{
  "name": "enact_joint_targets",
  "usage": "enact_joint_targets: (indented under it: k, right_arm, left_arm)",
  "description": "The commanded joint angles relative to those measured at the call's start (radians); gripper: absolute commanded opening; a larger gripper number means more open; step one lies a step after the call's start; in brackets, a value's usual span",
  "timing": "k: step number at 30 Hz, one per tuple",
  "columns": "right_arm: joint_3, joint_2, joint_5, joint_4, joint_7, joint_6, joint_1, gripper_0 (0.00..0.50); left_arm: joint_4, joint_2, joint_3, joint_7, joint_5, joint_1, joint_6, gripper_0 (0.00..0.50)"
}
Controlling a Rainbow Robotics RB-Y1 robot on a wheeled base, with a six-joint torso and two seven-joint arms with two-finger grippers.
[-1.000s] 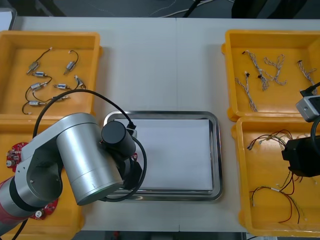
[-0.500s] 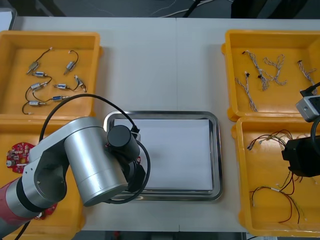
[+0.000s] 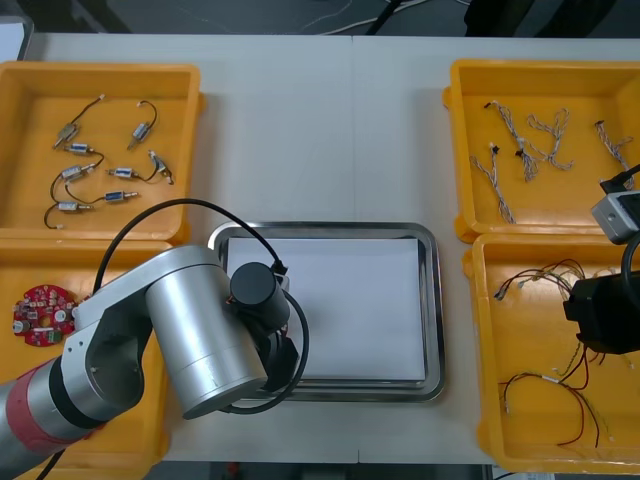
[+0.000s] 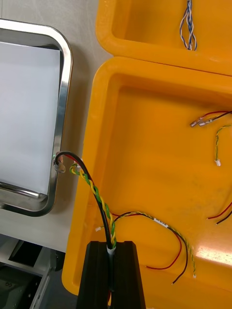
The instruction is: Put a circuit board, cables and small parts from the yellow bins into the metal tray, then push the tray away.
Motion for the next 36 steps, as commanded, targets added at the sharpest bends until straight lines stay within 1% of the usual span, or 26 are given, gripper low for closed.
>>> enact_joint_targets:
  k: [1,12,23,24,25,26,27,28,29,30,31,32,34,35,36]
  right_arm:
    - [0.009,-0.035,0.007,-0.027,-0.029,0.003,0.003,0.000]
    - [0.009,-0.035,0.007,-0.027,-0.029,0.003,0.003,0.000]
    - [0.009,-0.035,0.007,-0.027,-0.029,0.003,0.003,0.000]
    - [0.009,-0.035,0.007,-0.027,-0.029,0.003,0.003,0.000]
    - [0.009,-0.035,0.007,-0.027,-0.029,0.003,0.003,0.000]
    - [0.009,-0.035,0.007,-0.027,-0.029,0.003,0.003,0.000]
    - [0.009,-0.035,0.007,-0.027,-0.029,0.003,0.003,0.000]
    - [0.009,-0.035,0.007,-0.027,-0.029,0.003,0.003,0.000]
    - [0.009,-0.035,0.007,-0.027,-0.029,0.003,0.003,0.000]
    - [0.009,-0.035,0.007,-0.027,-0.029,0.003,0.003,0.000]
    - [0.009,-0.035,0.007,-0.027,-0.029,0.003,0.003,0.000]
    - [0.009,-0.035,0.007,-0.027,-0.029,0.003,0.003,0.000]
    - [0.009,-0.035,0.007,-0.027,-0.029,0.003,0.003,0.000]
    - [0.009,-0.035,0.007,-0.027,-0.029,0.003,0.003,0.000]
    - [0.009,-0.035,0.007,-0.027,-0.029,0.003,0.003,0.000]
  left_arm:
    - [0.005,-0.035,-0.023,0.071,-0.020,-0.033,-0.016,0.000]
    - [0.042,-0.049,-0.029,0.064,-0.053,-0.032,-0.033,0.000]
    - [0.050,-0.052,-0.031,0.064,-0.057,-0.032,-0.033,0.001]
    - [0.050,-0.052,-0.032,0.064,-0.057,-0.032,-0.033,0.037]
    - [0.050,-0.052,-0.032,0.065,-0.057,-0.032,-0.033,0.104]
    - [0.050,-0.052,-0.032,0.065,-0.058,-0.032,-0.033,0.150]
    - [0.050,-0.052,-0.032,0.065,-0.058,-0.032,-0.033,0.163]
    - [0.050,-0.052,-0.032,0.065,-0.058,-0.032,-0.033,0.199]
    - [0.048,-0.052,-0.032,0.065,-0.061,-0.032,-0.033,0.259]
    - [0.050,-0.053,-0.032,0.065,-0.063,-0.032,-0.033,0.297]
    - [0.050,-0.053,-0.032,0.065,-0.063,-0.032,-0.033,0.367]
    - [0.050,-0.053,-0.032,0.065,-0.063,-0.032,-0.033,0.412]
    - [0.048,-0.053,-0.032,0.067,-0.063,-0.032,-0.033,0.450]
    - [0.048,-0.053,-0.032,0.067,-0.063,-0.032,-0.033,0.500]
    - [0.048,-0.053,-0.032,0.067,-0.064,-0.033,-0.033,0.500]
